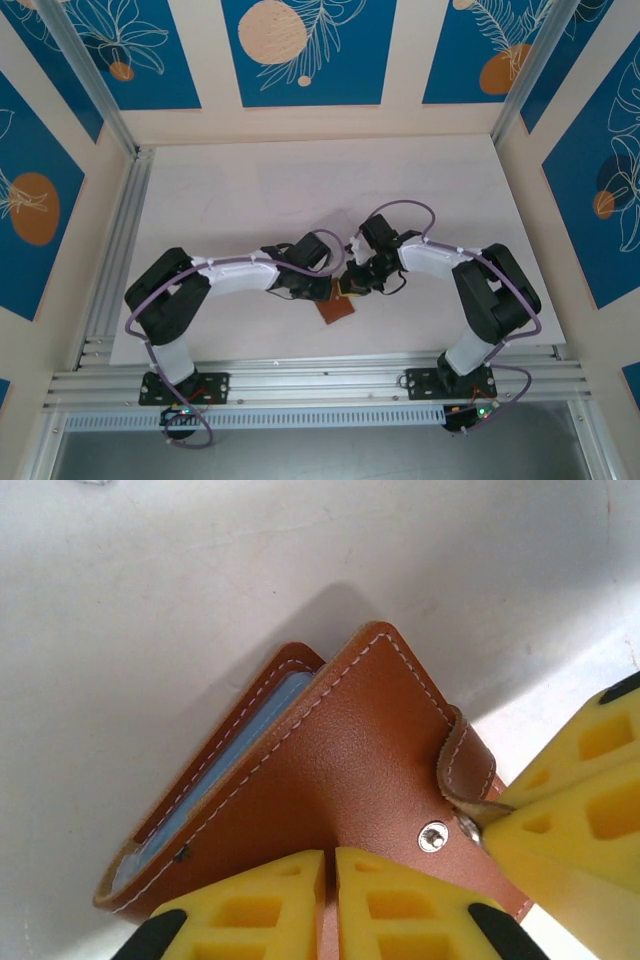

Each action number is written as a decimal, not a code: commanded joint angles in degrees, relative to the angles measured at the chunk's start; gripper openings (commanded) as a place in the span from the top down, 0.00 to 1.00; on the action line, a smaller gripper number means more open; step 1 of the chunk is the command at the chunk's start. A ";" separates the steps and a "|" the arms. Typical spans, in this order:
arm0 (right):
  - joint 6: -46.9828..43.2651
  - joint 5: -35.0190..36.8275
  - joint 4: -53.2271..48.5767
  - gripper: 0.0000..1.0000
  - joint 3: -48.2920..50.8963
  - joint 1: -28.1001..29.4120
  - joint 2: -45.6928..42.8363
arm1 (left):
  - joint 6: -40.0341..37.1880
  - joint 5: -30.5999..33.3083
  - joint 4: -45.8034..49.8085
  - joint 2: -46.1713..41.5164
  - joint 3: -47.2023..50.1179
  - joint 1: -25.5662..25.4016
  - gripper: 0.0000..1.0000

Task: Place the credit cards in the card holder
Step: Close the button on the card holder.

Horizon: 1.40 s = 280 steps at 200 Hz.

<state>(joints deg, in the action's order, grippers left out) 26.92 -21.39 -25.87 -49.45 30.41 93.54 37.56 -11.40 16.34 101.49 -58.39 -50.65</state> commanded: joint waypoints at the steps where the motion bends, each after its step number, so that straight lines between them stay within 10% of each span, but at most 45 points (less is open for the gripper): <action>1: -1.42 3.15 -5.39 1.00 -1.82 2.19 1.17 | 0.73 -0.55 0.25 3.80 2.41 -1.51 0.89; 280: -1.96 5.28 -10.82 1.00 -3.11 6.47 1.46 | 1.29 -0.73 -1.10 4.42 2.84 -1.47 0.90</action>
<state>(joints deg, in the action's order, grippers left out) 25.87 -13.63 -31.81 -53.84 35.24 95.39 38.52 -12.32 14.50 101.75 -57.91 -50.70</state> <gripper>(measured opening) 0.066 0.102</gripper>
